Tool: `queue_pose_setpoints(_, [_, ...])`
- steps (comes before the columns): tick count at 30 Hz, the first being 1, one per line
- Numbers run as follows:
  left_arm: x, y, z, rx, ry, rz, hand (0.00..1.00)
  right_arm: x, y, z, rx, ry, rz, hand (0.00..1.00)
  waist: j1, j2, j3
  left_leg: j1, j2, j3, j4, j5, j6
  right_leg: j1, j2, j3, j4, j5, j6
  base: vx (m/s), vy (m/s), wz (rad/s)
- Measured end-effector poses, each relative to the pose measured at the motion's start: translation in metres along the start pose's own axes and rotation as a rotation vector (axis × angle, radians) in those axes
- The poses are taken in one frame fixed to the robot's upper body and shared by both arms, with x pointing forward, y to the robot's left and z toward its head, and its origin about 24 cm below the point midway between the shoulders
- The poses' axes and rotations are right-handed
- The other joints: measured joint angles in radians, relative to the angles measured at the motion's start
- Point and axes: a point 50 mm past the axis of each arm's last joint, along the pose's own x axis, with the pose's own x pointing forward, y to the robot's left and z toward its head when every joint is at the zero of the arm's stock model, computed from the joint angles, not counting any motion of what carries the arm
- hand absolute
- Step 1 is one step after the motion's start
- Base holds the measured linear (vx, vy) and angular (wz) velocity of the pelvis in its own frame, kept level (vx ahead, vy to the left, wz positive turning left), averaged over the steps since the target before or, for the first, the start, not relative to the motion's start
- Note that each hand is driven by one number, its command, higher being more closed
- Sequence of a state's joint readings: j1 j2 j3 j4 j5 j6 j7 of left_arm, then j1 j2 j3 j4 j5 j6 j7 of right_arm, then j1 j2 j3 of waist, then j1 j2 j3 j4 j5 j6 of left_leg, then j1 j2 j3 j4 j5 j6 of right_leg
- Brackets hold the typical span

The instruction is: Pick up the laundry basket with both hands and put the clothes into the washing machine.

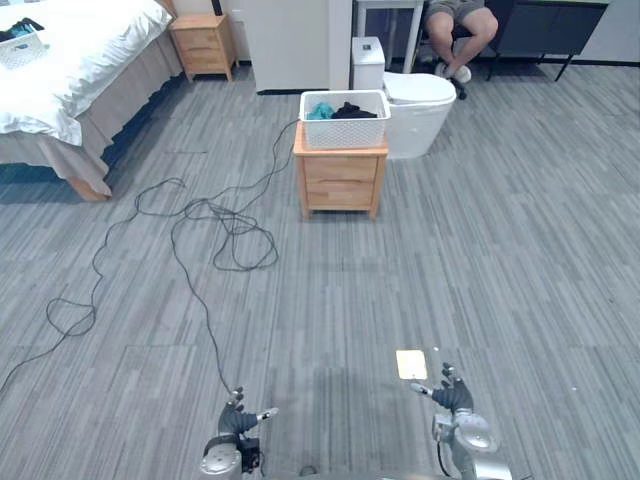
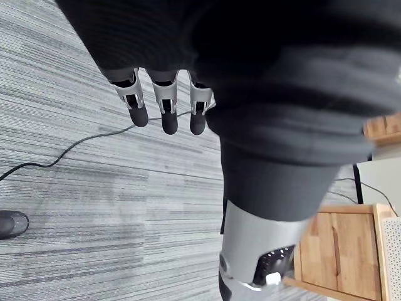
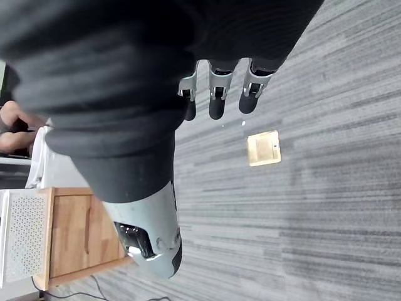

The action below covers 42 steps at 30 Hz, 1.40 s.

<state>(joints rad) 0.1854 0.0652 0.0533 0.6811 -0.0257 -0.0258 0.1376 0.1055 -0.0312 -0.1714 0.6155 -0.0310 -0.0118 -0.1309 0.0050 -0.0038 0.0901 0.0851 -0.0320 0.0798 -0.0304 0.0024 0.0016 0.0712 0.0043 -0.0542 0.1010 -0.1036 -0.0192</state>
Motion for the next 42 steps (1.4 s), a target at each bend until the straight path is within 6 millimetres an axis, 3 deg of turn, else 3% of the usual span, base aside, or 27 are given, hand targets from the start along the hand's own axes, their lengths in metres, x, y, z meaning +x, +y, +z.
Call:
queue_pose_setpoints(4, [0.0,0.006,0.0,-0.009,0.001,0.021,0.0,0.001,-0.006,0.0,0.01,0.001,-0.024,0.0,-0.018,0.007,0.004,-0.009,-0.001,0.001,-0.031,0.011,0.007,-0.019,0.001,-0.001,-0.009,0.004,0.001,-0.11,0.006,0.01])
queue_pose_setpoints(14, [0.0,0.025,-0.002,0.065,0.001,0.055,0.0,0.001,-0.035,-0.004,-0.073,0.022,-0.096,0.0,-0.021,0.011,0.009,-0.039,-0.002,0.006,-0.07,0.027,0.002,-0.046,0.001,-0.009,-0.038,0.01,0.017,-0.07,-0.004,0.01])
queue_pose_setpoints(21, [0.0,0.03,0.013,0.058,-0.066,0.07,0.0,0.002,-0.04,-0.001,-0.065,0.012,-0.115,0.0,-0.018,0.0,0.015,-0.069,-0.002,0.015,-0.053,0.017,0.015,-0.073,-0.003,-0.014,-0.032,0.003,0.025,0.08,-0.006,0.01])
queue_pose_setpoints(23, [0.0,0.033,0.02,0.042,-0.095,0.086,0.0,0.005,-0.038,0.008,-0.061,-0.015,-0.11,0.0,-0.015,-0.008,0.027,-0.095,-0.003,0.032,0.001,-0.014,0.02,-0.078,-0.006,-0.003,-0.031,0.002,0.026,0.12,0.007,-0.14])
queue_pose_setpoints(26, [-0.001,0.038,0.031,0.02,-0.139,0.11,0.0,0.007,-0.036,0.022,-0.058,-0.067,-0.109,0.0,0.001,-0.003,0.035,-0.163,0.007,0.067,0.137,-0.111,0.031,-0.112,-0.011,0.025,0.013,-0.03,0.041,0.13,0.029,-0.35])
queue_pose_setpoints(28, [-0.001,0.041,0.035,0.006,-0.158,0.121,0.0,0.009,-0.033,0.027,-0.064,-0.081,-0.11,0.0,0.01,-0.006,0.046,-0.199,0.007,0.099,0.231,-0.208,0.051,-0.178,-0.027,0.031,0.168,-0.12,0.064,0.11,0.052,-0.4])
queue_pose_setpoints(29, [-0.001,0.043,0.034,-0.01,-0.153,0.129,0.0,0.009,-0.028,0.029,-0.076,-0.089,-0.094,0.0,0.011,-0.005,0.062,-0.188,0.007,0.103,0.26,-0.243,0.048,-0.233,-0.038,0.021,0.313,-0.138,0.082,0.13,0.065,-0.23])
queue_pose_setpoints(31, [-0.001,0.047,0.035,-0.002,-0.154,0.142,0.0,0.007,-0.019,0.024,-0.096,-0.075,-0.058,0.0,0.004,-0.006,0.084,-0.142,0.005,0.092,0.28,-0.272,0.078,-0.34,-0.051,-0.005,0.567,-0.165,0.102,0.35,0.097,-0.09])
queue_pose_setpoints(32, [-0.001,0.05,0.035,0.001,-0.152,0.155,0.0,0.006,-0.015,0.02,-0.102,-0.058,-0.045,0.0,0.004,-0.011,0.092,-0.111,0.005,0.088,0.289,-0.304,0.084,-0.385,-0.048,-0.018,0.617,-0.197,0.085,0.42,0.082,-0.02])
queue_pose_setpoints(34, [0.001,0.053,0.039,-0.003,-0.16,0.161,0.0,0.006,-0.013,0.022,-0.104,-0.065,-0.038,0.0,-0.001,-0.004,0.101,-0.058,0.016,0.075,0.282,-0.332,0.084,-0.449,-0.037,-0.032,0.59,-0.206,0.076,0.42,0.039,0.21])
queue_pose_setpoints(35, [0.004,0.054,0.049,-0.001,-0.187,0.172,0.0,0.006,-0.015,0.03,-0.105,-0.096,-0.041,0.0,-0.025,0.014,0.121,-0.005,0.03,0.044,0.252,-0.338,0.078,-0.503,-0.019,-0.053,0.521,-0.193,0.08,0.48,0.013,0.55])
queue_pose_setpoints(37, [0.007,0.052,0.057,-0.008,-0.208,0.172,0.0,0.008,-0.017,0.036,-0.126,-0.118,-0.039,0.0,-0.046,0.02,0.129,0.041,0.052,0.024,0.219,-0.334,0.067,-0.535,0.0,-0.073,0.401,-0.136,0.062,0.56,-0.027,0.57])
queue_pose_setpoints(38, [0.01,0.05,0.065,-0.007,-0.223,0.167,0.0,0.008,-0.021,0.038,-0.146,-0.124,-0.043,0.0,-0.051,0.03,0.136,0.081,0.061,0.006,0.196,-0.331,0.028,-0.552,0.017,-0.08,0.247,-0.026,0.052,0.76,-0.061,0.58])
queue_pose_setpoints(39, [0.011,0.049,0.067,-0.008,-0.229,0.164,0.0,0.007,-0.024,0.037,-0.165,-0.127,-0.043,0.0,-0.053,0.014,0.13,0.116,0.062,-0.001,0.192,-0.349,-0.011,-0.569,0.026,-0.078,0.154,0.082,0.023,0.67,-0.073,0.59])
queue_pose_setpoints(40, [0.011,0.048,0.067,-0.007,-0.23,0.161,0.0,0.005,-0.025,0.034,-0.17,-0.126,-0.041,0.0,-0.057,0.003,0.123,0.137,0.058,-0.003,0.2,-0.362,-0.034,-0.574,0.022,-0.078,0.148,0.13,-0.004,0.57,-0.084,0.57])
queue_pose_setpoints(41, [0.012,0.044,0.065,-0.006,-0.22,0.148,0.0,0.002,-0.028,0.031,-0.175,-0.12,-0.046,0.0,-0.068,0.008,0.124,0.162,0.068,-0.009,0.225,-0.371,-0.058,-0.58,0.018,-0.082,0.218,0.212,-0.073,0.58,-0.105,0.34])
queue_pose_setpoints(42, [0.012,0.038,0.063,-0.008,-0.212,0.132,0.0,0.004,-0.024,0.037,-0.172,-0.138,-0.03,0.0,-0.072,0.046,0.131,0.142,0.107,0.004,0.309,-0.341,-0.119,-0.58,0.037,-0.112,0.292,0.142,-0.09,0.84,-0.192,0.22])
